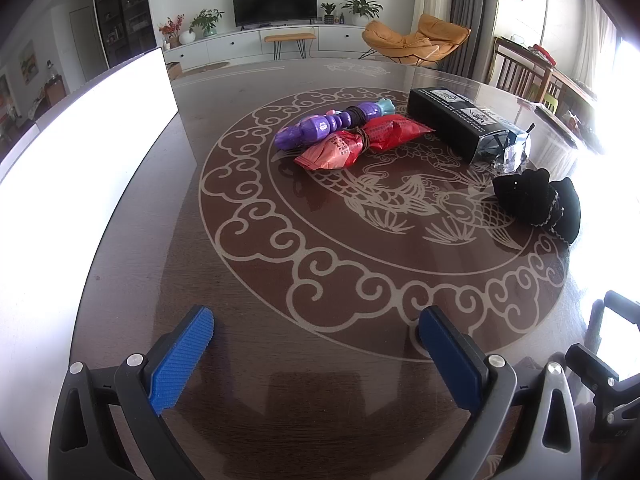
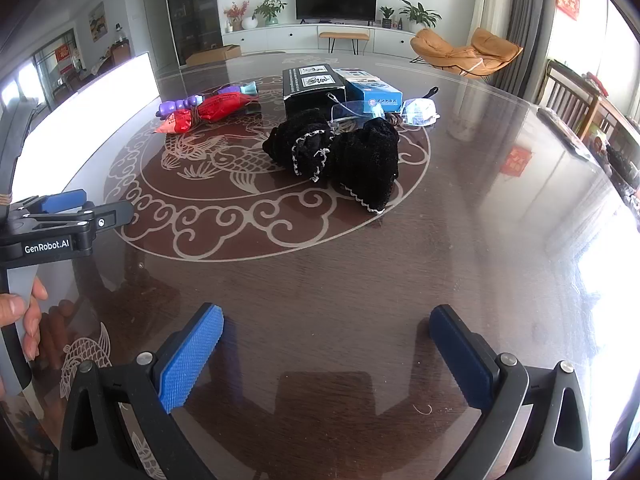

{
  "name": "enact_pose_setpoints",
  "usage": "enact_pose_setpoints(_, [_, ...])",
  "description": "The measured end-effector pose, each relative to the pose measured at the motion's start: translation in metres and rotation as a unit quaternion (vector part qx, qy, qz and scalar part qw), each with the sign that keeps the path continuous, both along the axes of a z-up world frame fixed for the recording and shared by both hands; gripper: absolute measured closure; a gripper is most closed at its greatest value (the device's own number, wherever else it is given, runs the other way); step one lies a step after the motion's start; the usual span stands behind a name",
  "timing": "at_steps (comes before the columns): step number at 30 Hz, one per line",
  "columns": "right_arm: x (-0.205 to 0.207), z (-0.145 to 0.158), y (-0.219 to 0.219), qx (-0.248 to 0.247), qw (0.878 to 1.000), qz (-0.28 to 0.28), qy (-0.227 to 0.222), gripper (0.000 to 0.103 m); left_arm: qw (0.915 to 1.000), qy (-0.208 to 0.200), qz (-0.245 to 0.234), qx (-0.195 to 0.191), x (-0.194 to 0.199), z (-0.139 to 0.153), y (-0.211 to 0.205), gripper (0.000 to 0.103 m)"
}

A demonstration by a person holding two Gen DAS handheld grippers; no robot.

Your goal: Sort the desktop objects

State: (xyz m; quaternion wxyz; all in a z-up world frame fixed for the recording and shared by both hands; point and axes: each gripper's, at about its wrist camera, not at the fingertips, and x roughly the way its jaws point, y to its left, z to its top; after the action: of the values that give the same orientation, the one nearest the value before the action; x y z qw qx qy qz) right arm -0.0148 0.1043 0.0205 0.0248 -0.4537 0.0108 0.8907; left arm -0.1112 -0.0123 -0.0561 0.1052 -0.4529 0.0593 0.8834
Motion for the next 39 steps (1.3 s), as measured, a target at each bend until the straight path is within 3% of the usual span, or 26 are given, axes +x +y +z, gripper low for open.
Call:
enact_pose_setpoints(19, [0.001,0.0,0.0,-0.007,1.0,0.002,0.005,0.0,1.0,0.0,0.001,0.0,0.001,0.0,0.0,0.0])
enact_pose_setpoints(25, [0.017,0.013,0.011,-0.02,0.997,-0.033,0.066,0.0,1.0,0.0,0.001,0.001,0.001,0.0,0.0,0.0])
enact_pose_setpoints(29, [-0.016,0.017,0.012,0.005,0.999,-0.016,0.033,0.0,1.0,0.0,0.001,0.0,0.001,0.0,0.0,0.0])
enact_pose_setpoints(35, [-0.075,0.043,0.052,-0.124,0.988,-0.055,0.07,0.0,1.0,0.0,0.001,0.0,0.001,0.0,0.0,0.0])
enact_pose_setpoints(39, [-0.12,0.027,0.048,-0.169,0.986,-0.006,0.002,0.0,1.0,0.0,0.001,0.001,0.001,0.0,0.0,0.0])
